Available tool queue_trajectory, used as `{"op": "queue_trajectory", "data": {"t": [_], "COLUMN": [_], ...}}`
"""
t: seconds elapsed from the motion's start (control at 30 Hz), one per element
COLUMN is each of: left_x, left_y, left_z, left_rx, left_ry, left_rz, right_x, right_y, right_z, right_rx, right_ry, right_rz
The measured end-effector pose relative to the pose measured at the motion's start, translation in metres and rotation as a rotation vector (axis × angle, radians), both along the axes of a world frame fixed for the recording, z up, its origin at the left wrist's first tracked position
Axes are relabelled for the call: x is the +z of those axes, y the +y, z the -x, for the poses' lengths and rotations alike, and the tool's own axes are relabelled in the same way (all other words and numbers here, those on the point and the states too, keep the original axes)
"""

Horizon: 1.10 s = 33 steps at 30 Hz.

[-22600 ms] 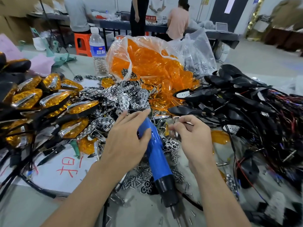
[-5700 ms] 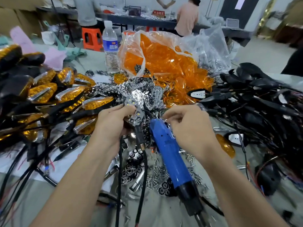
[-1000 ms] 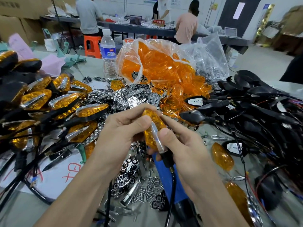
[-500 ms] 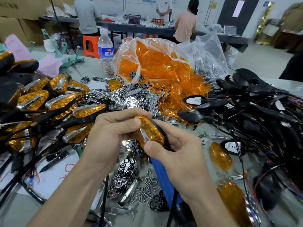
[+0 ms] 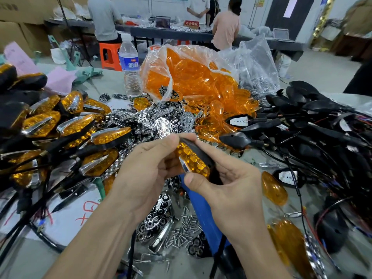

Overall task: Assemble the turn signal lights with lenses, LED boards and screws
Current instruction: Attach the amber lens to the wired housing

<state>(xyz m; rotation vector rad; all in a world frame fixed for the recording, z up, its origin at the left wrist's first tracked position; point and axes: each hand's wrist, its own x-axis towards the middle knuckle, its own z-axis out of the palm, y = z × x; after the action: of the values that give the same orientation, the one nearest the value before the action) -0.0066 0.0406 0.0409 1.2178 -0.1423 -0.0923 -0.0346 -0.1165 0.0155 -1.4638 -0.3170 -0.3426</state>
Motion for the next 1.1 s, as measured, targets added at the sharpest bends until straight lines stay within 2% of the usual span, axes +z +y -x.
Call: {"op": "queue_trajectory", "data": {"t": [0.17, 0.37, 0.47, 0.57, 0.67, 0.73, 0.8, 0.9, 1.03, 1.1], "left_x": [-0.001, 0.000, -0.005, -0.008, -0.005, -0.002, -0.003, -0.006, -0.009, -0.010], "left_y": [0.000, -0.004, -0.005, -0.004, -0.005, -0.006, -0.007, -0.008, -0.004, -0.002], "left_z": [-0.001, 0.001, -0.003, -0.005, -0.004, -0.002, -0.001, 0.000, -0.004, -0.006], "left_rx": [-0.079, -0.132, -0.099, -0.080, -0.055, -0.015, 0.055, 0.115, -0.030, -0.046], "left_ry": [-0.006, -0.189, -0.200, -0.178, -0.165, -0.141, -0.123, -0.096, -0.113, -0.113], "left_rz": [0.004, -0.084, -0.113, -0.121, -0.123, -0.124, -0.147, -0.179, -0.156, -0.174], "right_x": [0.008, 0.007, 0.005, 0.005, 0.009, 0.013, 0.015, 0.015, 0.016, 0.018], "right_y": [-0.004, -0.001, 0.000, 0.001, -0.002, -0.002, -0.001, 0.004, 0.005, 0.005], "right_z": [-0.002, -0.003, -0.004, -0.004, -0.003, -0.001, -0.001, -0.003, -0.005, -0.003], "right_rx": [0.078, 0.208, 0.199, 0.186, 0.107, 0.139, 0.244, 0.303, 0.335, 0.324], "right_ry": [-0.046, 0.011, 0.031, 0.062, 0.089, 0.115, 0.165, 0.294, 0.417, 0.461], "right_rz": [-0.038, -0.220, -0.244, -0.198, -0.005, 0.079, 0.027, -0.152, -0.377, -0.381]}}
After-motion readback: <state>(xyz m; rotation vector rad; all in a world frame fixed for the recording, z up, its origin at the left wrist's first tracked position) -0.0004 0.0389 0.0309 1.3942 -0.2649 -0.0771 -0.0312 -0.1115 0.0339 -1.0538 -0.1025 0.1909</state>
